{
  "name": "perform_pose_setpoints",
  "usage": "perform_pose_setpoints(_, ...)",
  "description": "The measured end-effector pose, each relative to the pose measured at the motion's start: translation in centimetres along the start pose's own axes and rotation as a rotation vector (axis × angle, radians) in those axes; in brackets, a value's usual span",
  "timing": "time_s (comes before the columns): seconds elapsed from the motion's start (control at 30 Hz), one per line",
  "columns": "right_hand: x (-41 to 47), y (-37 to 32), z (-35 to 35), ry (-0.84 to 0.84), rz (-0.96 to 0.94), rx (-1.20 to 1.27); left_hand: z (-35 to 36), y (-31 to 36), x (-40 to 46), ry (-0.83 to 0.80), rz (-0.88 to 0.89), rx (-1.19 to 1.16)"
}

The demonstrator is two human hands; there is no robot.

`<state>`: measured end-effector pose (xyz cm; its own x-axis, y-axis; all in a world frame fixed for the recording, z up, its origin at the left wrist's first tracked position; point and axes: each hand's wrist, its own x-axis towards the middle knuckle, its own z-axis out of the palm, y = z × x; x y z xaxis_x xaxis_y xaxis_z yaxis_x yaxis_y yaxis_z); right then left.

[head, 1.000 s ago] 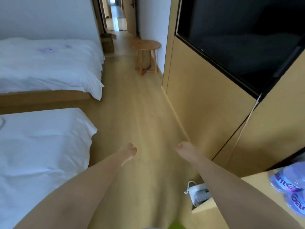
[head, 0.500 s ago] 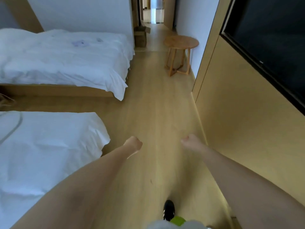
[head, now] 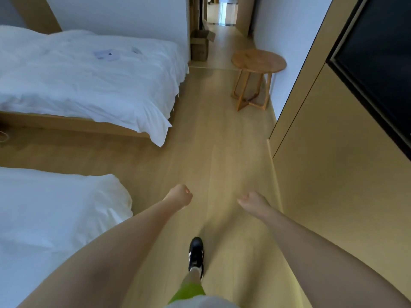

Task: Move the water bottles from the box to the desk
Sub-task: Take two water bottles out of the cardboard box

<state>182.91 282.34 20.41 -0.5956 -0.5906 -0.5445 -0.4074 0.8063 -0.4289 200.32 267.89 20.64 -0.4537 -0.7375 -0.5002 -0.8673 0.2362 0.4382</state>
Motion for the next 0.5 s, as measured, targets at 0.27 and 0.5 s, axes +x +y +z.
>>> perform_pose_setpoints(0.27,15.9,-9.7,-6.7,0.040,0.031,-0.007,-8.9,5.9,18.2,-0.086,0.079,0.018)
perform_pose_setpoints(0.5,25.8,-16.9,-12.2,0.052,0.029,0.023,-15.0,9.6,28.8,-0.141,0.058,0.056)
